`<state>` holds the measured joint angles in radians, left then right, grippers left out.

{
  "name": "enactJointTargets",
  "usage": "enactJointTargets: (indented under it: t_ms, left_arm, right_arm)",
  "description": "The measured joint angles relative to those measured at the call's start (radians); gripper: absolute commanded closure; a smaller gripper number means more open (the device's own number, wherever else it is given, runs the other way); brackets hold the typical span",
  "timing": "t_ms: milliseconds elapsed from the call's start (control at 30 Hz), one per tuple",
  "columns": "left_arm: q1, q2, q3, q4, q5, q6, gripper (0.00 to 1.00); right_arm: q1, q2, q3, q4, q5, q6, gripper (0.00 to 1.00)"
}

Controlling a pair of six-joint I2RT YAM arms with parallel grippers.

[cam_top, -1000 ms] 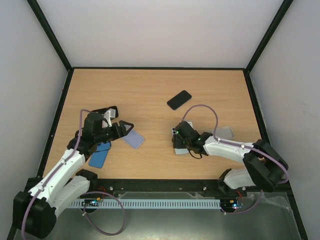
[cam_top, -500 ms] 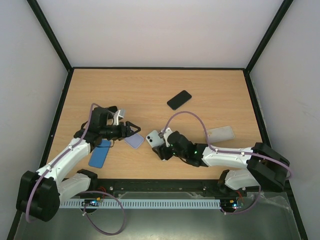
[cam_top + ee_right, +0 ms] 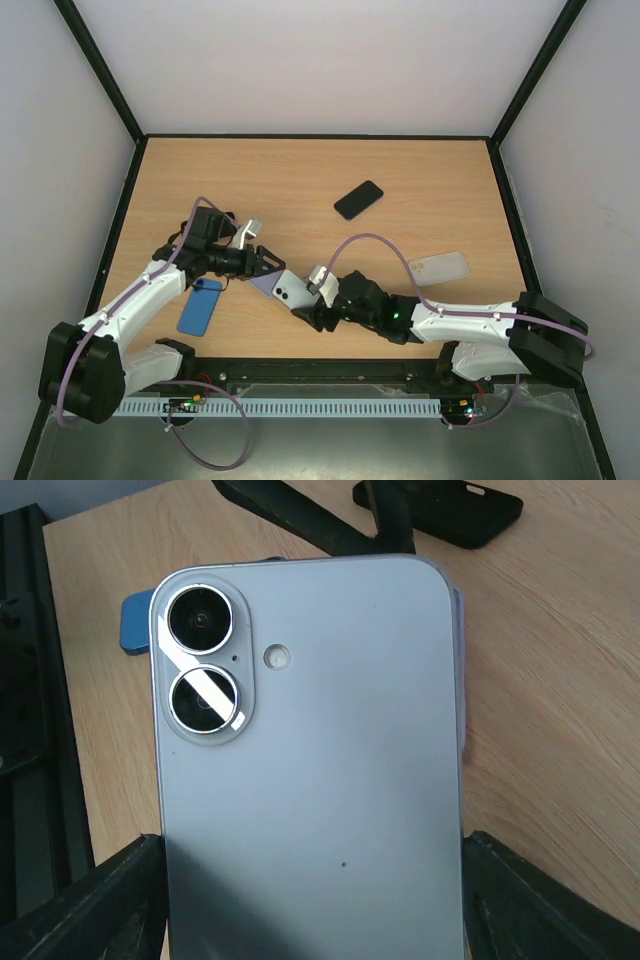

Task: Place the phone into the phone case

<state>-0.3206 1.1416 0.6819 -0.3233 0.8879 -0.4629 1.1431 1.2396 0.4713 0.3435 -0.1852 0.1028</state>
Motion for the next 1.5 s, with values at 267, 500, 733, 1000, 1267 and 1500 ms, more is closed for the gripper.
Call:
enactJointTargets:
  t_ms: [267, 500, 733, 1000, 1267, 1500]
  left_arm:
    - [-0.016, 0.008, 0.000, -0.012, 0.026, 0.022, 0.69]
    - [-0.028, 0.008, -0.013, 0.007, 0.046, 0.006, 0.68]
    - [-0.045, 0.013, -0.034, 0.024, 0.049, -0.007, 0.84]
    - [-0.047, 0.012, -0.038, 0.033, 0.045, -0.032, 0.97]
    - [-0.049, 0.012, -0.085, 0.083, -0.039, -0.122, 0.97]
    - [-0.005, -0.012, -0.151, 0.188, -0.117, -0.289, 0.97]
  right_arm:
    - [0.000, -0.001, 0.000, 0.007, -0.015, -0.033, 0.51]
    - [0.000, 0.004, 0.001, 0.009, -0.012, -0.049, 0.51]
    - [0.000, 0.021, 0.006, 0.028, -0.002, -0.051, 0.51]
    - [0.000, 0.024, 0.008, 0.033, 0.023, -0.058, 0.19]
    - [0.000, -0.011, 0.004, 0.051, 0.045, -0.050, 0.07]
    - [0.006, -0.031, 0.008, 0.042, 0.094, -0.074, 0.26]
